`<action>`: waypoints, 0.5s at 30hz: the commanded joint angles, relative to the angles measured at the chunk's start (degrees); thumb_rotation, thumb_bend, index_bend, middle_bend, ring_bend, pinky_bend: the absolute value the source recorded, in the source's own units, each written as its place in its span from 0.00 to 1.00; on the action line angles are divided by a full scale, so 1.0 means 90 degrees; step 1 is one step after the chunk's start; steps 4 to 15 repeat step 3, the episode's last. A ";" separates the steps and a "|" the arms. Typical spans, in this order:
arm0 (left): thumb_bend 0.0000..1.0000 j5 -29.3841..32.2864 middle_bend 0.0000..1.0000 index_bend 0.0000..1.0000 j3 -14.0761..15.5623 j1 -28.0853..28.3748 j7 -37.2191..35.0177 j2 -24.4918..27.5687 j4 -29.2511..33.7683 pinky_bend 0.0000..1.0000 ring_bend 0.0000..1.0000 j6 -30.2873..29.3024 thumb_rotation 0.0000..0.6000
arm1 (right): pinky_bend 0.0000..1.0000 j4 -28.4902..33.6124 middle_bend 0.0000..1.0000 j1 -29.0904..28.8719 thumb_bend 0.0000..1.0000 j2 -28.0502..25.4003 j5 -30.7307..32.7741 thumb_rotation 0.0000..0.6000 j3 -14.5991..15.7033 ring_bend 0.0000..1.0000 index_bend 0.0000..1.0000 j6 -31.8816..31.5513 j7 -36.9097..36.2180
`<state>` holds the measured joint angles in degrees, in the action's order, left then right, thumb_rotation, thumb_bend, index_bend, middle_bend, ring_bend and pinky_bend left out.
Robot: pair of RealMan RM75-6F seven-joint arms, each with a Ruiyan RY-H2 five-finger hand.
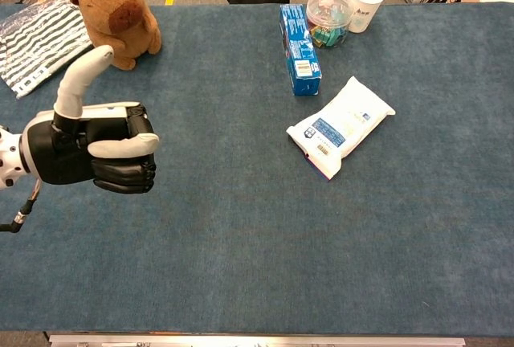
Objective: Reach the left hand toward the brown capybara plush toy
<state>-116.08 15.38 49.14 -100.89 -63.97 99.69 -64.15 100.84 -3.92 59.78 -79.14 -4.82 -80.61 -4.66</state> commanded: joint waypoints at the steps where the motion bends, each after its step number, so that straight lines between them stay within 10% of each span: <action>1: 0.00 0.0048 1.00 1.00 0.0071 0.0061 0.0010 -0.0015 -0.0025 1.00 1.00 -0.0055 0.00 | 0.42 0.0006 0.53 -0.0003 0.00 -0.0003 0.0005 0.90 -0.0002 0.37 0.53 0.0007 0.0008; 15: 0.00 0.0081 1.00 1.00 0.0133 0.0108 0.0001 -0.0028 -0.0037 1.00 1.00 -0.0097 0.00 | 0.42 0.0014 0.53 -0.0003 0.00 -0.0006 0.0009 0.90 -0.0008 0.37 0.53 0.0004 0.0013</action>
